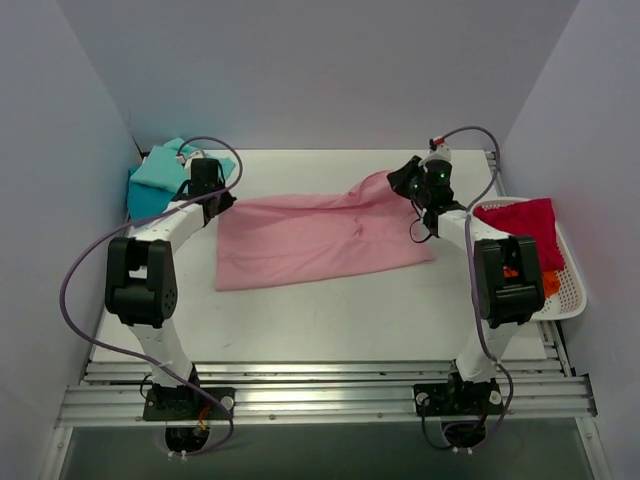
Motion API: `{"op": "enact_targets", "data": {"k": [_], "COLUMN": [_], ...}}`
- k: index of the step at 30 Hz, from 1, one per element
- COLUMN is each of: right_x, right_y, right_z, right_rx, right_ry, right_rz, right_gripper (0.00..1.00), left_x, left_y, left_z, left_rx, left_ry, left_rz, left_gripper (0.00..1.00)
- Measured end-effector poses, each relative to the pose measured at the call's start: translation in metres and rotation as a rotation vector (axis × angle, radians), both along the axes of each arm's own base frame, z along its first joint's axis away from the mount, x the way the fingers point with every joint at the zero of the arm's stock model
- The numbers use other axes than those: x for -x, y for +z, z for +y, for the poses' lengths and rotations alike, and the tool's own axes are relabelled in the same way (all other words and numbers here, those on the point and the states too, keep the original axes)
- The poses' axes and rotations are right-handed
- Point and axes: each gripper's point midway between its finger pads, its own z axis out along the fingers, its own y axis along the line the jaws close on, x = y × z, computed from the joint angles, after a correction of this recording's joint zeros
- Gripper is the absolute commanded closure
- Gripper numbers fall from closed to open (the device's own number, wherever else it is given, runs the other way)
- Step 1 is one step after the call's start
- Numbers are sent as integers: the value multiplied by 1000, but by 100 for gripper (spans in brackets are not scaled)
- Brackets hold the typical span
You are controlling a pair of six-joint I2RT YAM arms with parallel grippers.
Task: Fold and stack the t-shirts
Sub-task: Fold the other side of the tshirt into a rectangle
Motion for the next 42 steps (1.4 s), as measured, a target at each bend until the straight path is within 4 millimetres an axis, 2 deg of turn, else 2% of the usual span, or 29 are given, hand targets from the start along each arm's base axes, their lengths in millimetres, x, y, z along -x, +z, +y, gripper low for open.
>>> {"op": "enact_targets", "data": {"k": [8, 14, 16, 19, 21, 22, 23, 24, 25, 26, 29, 33, 35, 37, 40, 42], "right_x": [33, 55, 64, 80, 92, 99, 107, 115, 123, 132, 153, 173, 178, 178, 178, 178], "right_y": [0, 1, 0, -4, -7, -10, -13, -18, -25, -34, -59, -80, -78, -67, -55, -55], "right_z": [4, 4, 4, 1, -1, -3, -4, -7, -9, -13, -23, -39, -46, -49, -46, -44], "right_rx": [14, 18, 20, 24, 27, 28, 29, 27, 30, 36, 70, 91, 89, 71, 47, 39], "right_ry": [13, 12, 10, 3, -4, -14, -24, -38, -52, -94, -170, -264, -304, -330, -332, -330], "right_rz": [9, 8, 9, 15, 19, 22, 29, 40, 55, 82, 154, 228, 231, 205, 173, 174], "right_gripper": [100, 100, 100, 100, 100, 100, 98, 37, 5, 0, 0, 0, 0, 0, 0, 0], "left_x": [22, 45, 52, 66, 74, 78, 85, 94, 100, 108, 129, 134, 134, 131, 124, 119], "left_y": [10, 5, 2, -5, -9, -12, -16, -23, -23, -27, -34, -29, -25, -18, -7, 1], "left_z": [3, 6, 6, 6, 5, 4, 5, 7, 6, 7, 13, 19, 19, 16, 11, 9], "left_rx": [-9, -27, -37, -60, -73, -78, -87, -90, -91, -91, -98, -99, -103, -108, -108, -105], "left_ry": [8, 18, 22, 24, 29, 37, 43, 67, 77, 93, 135, 183, 195, 195, 191, 187], "left_rz": [-18, -10, -4, 12, 20, 26, 36, 51, 51, 57, 73, 62, 55, 44, 18, 1], "left_gripper": [98, 98, 93, 56, 37, 16, 8, 4, 6, 6, 6, 5, 5, 5, 5, 5]}}
